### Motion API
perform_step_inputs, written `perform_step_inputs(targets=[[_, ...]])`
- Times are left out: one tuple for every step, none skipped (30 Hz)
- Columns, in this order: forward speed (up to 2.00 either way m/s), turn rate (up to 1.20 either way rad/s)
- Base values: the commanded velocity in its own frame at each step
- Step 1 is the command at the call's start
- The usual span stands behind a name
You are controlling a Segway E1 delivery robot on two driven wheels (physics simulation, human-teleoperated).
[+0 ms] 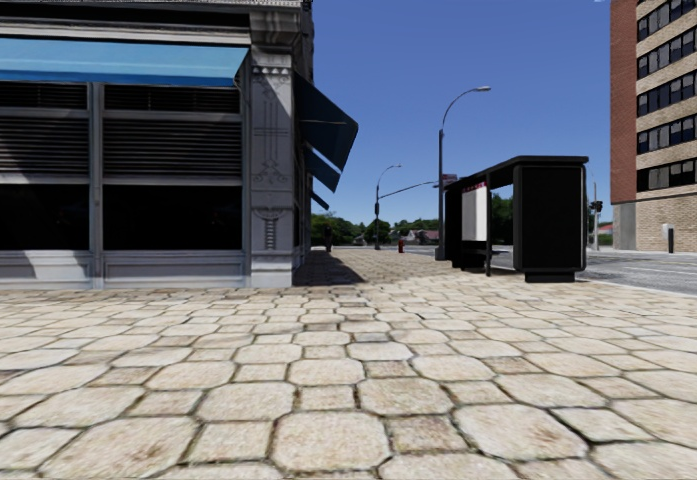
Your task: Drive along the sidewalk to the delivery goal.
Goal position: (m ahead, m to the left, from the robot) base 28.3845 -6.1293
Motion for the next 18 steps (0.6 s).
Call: perform_step_inputs(targets=[[2.0,-0.23],[2.0,-0.23],[2.0,-0.23],[2.0,-0.23],[2.0,-0.23],[2.0,-0.23],[2.0,-0.23],[2.0,-0.23],[2.0,-0.23],[2.0,-0.23],[2.0,-0.23],[2.0,-0.23],[2.0,-0.23],[2.0,-0.23],[2.0,-0.23],[2.0,-0.23],[2.0,-0.23],[2.0,-0.23]])
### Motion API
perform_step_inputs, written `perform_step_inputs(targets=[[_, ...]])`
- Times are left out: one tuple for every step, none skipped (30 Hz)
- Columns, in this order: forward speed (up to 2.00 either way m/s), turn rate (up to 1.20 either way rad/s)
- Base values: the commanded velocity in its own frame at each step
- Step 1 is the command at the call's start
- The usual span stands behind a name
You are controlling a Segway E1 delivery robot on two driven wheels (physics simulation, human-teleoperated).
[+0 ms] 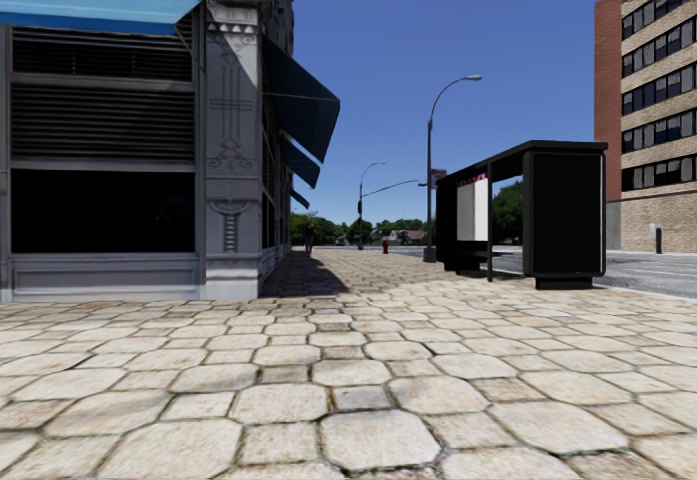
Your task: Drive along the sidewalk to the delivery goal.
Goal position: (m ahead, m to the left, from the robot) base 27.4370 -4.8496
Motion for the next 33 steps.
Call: perform_step_inputs(targets=[[2.0,-0.23],[2.0,-0.23],[2.0,-0.16],[2.0,0.0],[2.0,0.0],[2.0,0.0],[2.0,0.0],[2.0,0.0],[2.0,0.0],[2.0,0.0],[2.0,0.0],[2.0,0.0],[2.0,0.0],[2.0,0.0],[2.0,0.0],[2.0,0.0],[2.0,0.0],[2.0,0.0],[2.0,0.0],[2.0,0.0],[2.0,0.0],[2.0,0.0],[2.0,0.0],[2.0,0.0],[2.0,0.0],[2.0,0.0],[2.0,0.0],[2.0,0.0],[2.0,0.0],[2.0,0.0],[2.0,0.0],[2.0,0.0],[2.0,0.0]])
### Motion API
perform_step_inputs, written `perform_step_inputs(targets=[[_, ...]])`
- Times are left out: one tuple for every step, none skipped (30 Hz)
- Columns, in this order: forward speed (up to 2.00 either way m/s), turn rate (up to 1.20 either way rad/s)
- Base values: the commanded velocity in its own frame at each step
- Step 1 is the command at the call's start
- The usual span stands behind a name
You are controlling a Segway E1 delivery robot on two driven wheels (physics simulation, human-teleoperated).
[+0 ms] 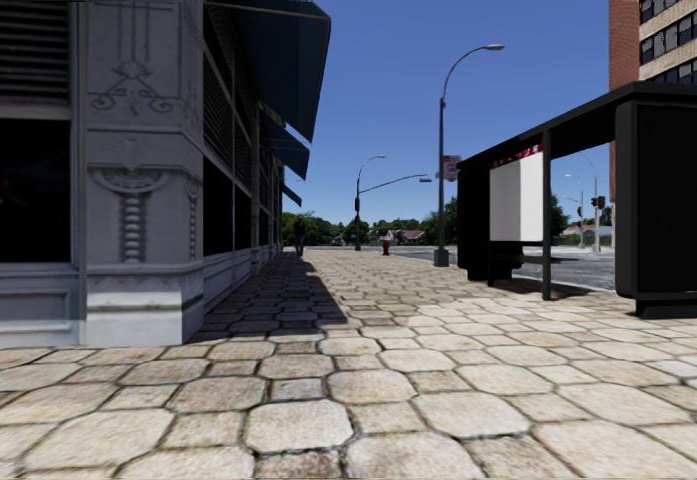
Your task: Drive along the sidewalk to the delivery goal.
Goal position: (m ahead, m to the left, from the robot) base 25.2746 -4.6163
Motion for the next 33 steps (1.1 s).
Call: perform_step_inputs(targets=[[2.0,0.0],[2.0,0.0],[2.0,0.0],[2.0,0.0],[2.0,0.0],[2.0,0.0],[2.0,0.0],[2.0,0.0],[2.0,0.0],[2.0,0.0],[2.0,0.0],[2.0,0.0],[2.0,0.0],[2.0,0.0],[2.0,0.0],[2.0,0.0],[2.0,0.0],[2.0,0.0],[2.0,0.0],[2.0,0.0],[1.99,0.0],[2.0,0.0],[2.0,0.0],[2.0,0.0],[2.0,0.0],[2.0,0.0],[2.0,0.0],[2.0,0.0],[2.0,0.0],[2.0,0.0],[2.0,0.0],[2.0,0.0],[2.0,0.0]])
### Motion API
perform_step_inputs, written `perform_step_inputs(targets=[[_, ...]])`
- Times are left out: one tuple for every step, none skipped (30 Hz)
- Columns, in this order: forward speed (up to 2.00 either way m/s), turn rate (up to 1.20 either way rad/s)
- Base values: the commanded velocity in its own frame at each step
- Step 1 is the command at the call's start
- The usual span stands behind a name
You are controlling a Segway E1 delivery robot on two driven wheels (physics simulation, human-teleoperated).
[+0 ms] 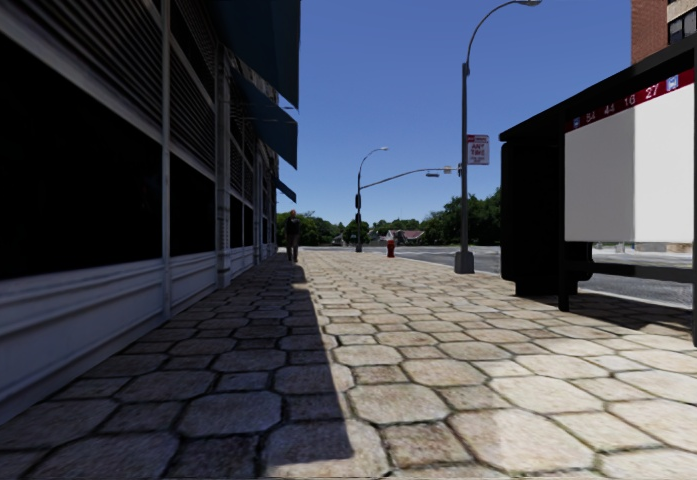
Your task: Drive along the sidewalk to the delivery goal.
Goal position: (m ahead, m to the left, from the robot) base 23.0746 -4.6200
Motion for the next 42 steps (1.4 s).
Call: perform_step_inputs(targets=[[2.0,0.0],[2.0,0.0],[2.0,0.0],[2.0,0.0],[2.0,0.0],[2.0,0.0],[2.0,0.0],[2.0,0.0],[2.0,0.0],[2.0,0.0],[2.0,0.0],[2.0,0.0],[2.0,0.0],[2.0,0.0],[2.0,0.0],[2.0,0.0],[2.0,0.0],[2.0,0.0],[2.0,0.0],[2.0,0.0],[2.0,0.0],[2.0,0.0],[2.0,0.0],[2.0,0.0],[2.0,0.0],[2.0,0.0],[2.0,0.0],[2.0,0.0],[2.0,0.0],[2.0,0.0],[2.0,0.0],[2.0,0.0],[2.0,0.0],[2.0,0.0],[2.0,0.0],[2.0,0.0],[2.0,0.0],[2.0,0.0],[2.0,0.0],[2.0,0.0],[2.0,0.0],[2.0,0.0]])
